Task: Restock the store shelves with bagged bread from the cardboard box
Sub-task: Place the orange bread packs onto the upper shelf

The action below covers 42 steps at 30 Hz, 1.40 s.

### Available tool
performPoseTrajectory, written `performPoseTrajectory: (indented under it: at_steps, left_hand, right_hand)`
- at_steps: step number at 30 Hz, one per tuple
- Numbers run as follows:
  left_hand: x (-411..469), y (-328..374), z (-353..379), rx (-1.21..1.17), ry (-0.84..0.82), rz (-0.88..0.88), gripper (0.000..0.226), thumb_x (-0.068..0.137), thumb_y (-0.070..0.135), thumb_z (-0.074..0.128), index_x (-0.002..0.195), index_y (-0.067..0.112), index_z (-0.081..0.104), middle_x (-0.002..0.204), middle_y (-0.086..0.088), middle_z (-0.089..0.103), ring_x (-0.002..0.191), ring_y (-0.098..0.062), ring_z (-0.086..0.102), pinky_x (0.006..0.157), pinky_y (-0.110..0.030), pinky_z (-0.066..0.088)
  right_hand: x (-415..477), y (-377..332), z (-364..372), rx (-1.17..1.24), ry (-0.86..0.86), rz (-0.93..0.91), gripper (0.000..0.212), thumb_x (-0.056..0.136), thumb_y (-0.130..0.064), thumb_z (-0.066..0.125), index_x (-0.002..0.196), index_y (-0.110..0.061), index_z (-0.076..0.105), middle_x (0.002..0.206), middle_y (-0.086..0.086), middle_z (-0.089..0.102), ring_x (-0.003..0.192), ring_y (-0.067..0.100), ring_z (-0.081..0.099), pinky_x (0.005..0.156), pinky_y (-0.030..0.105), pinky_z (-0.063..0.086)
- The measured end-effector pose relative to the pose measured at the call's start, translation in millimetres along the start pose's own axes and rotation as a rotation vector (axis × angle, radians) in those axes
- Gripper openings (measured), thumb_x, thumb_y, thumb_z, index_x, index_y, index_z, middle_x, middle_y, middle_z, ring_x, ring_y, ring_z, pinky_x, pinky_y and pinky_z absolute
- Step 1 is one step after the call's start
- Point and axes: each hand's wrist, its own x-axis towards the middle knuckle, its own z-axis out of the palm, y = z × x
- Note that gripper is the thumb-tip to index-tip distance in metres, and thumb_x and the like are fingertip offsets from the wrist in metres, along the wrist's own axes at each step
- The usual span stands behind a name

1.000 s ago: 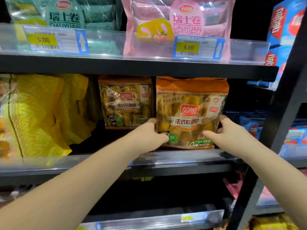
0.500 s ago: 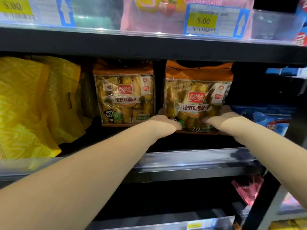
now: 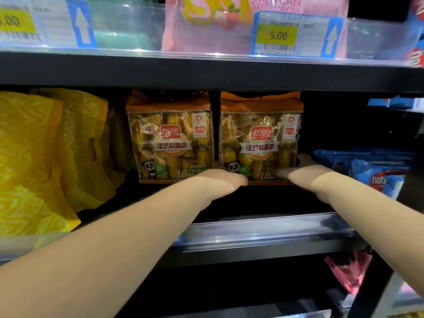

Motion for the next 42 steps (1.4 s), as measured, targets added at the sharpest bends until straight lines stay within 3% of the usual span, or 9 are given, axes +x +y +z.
performPoseTrajectory:
  at_steps: [3,6,11,16,21,23,26,34,42]
  left_hand:
    - [1,1,3,-0.010,-0.023,-0.002,0.077,0.095,0.051,0.063,0.157,0.016,0.034,0.151,-0.007,0.049,0.132,-0.027,0.053,0.093,-0.031,0.042]
    - [8,-4,2,-0.069,-0.058,-0.020,0.082,0.090,0.048,0.070,0.158,0.018,0.035,0.153,-0.007,0.047,0.136,-0.028,0.050,0.107,-0.032,0.042]
    - [25,-11,3,-0.281,-0.112,-0.024,0.094,0.067,0.037,0.084,0.151,0.019,0.046,0.143,-0.002,0.056,0.117,-0.020,0.062,0.113,-0.040,0.046]
    - [30,-13,1,-0.379,-0.118,-0.019,0.060,0.087,0.021,0.078,0.142,0.016,0.054,0.140,-0.003,0.056,0.116,-0.018,0.060,0.075,-0.021,0.056]
    - [30,-17,0,-0.384,-0.102,-0.013,0.054,0.089,0.020,0.077,0.138,0.015,0.057,0.134,-0.002,0.060,0.118,-0.016,0.060,0.067,-0.019,0.053]
    - [30,-18,0,-0.394,-0.098,-0.010,0.055,0.087,0.019,0.079,0.138,0.015,0.057,0.132,-0.003,0.062,0.116,-0.016,0.061,0.066,-0.019,0.053]
    - [30,-19,0,-0.403,-0.101,-0.003,0.056,0.086,0.019,0.080,0.137,0.014,0.057,0.130,-0.004,0.063,0.115,-0.017,0.063,0.068,-0.019,0.054]
    - [29,-20,2,-0.441,-0.107,0.014,0.059,0.087,0.016,0.079,0.140,0.013,0.055,0.132,-0.004,0.062,0.115,-0.017,0.063,0.075,-0.020,0.058]
    - [23,-18,3,-0.412,-0.095,0.004,0.062,0.089,0.020,0.078,0.144,0.012,0.052,0.139,-0.005,0.058,0.111,-0.015,0.063,0.103,-0.029,0.054]
  right_hand:
    - [2,1,2,-0.012,0.004,0.005,0.087,0.083,-0.049,0.077,0.155,-0.023,0.035,0.150,0.010,0.048,0.131,0.032,0.050,0.105,0.039,0.043]
    - [7,2,5,0.028,-0.006,0.024,0.094,0.075,-0.054,0.082,0.152,-0.026,0.037,0.145,0.007,0.052,0.127,0.030,0.053,0.106,0.043,0.046]
    - [16,-3,8,0.042,-0.068,0.045,0.095,0.079,-0.047,0.081,0.156,-0.021,0.032,0.151,0.010,0.046,0.134,0.032,0.048,0.112,0.045,0.041]
    - [19,-1,11,-0.044,-0.117,0.028,0.091,0.077,-0.059,0.076,0.153,-0.024,0.041,0.146,0.009,0.053,0.128,0.030,0.054,0.109,0.044,0.045]
    - [16,-1,11,-0.105,-0.130,0.008,0.096,0.071,-0.066,0.073,0.153,-0.026,0.041,0.147,0.007,0.053,0.127,0.030,0.054,0.108,0.044,0.045]
    - [12,0,11,-0.152,-0.132,-0.001,0.082,0.083,-0.056,0.071,0.152,-0.024,0.042,0.148,0.007,0.052,0.128,0.030,0.054,0.106,0.040,0.045]
    - [10,0,10,-0.221,-0.123,-0.026,0.066,0.093,-0.044,0.067,0.150,-0.020,0.045,0.146,0.011,0.053,0.127,0.032,0.054,0.102,0.036,0.045]
    - [8,-2,9,-0.264,-0.131,-0.038,0.058,0.095,-0.039,0.065,0.146,-0.018,0.049,0.141,0.011,0.057,0.122,0.031,0.057,0.102,0.037,0.047]
    - [4,-10,10,-0.254,-0.184,-0.063,0.054,0.091,-0.030,0.069,0.141,-0.019,0.054,0.136,0.010,0.060,0.117,0.028,0.058,0.096,0.033,0.046]
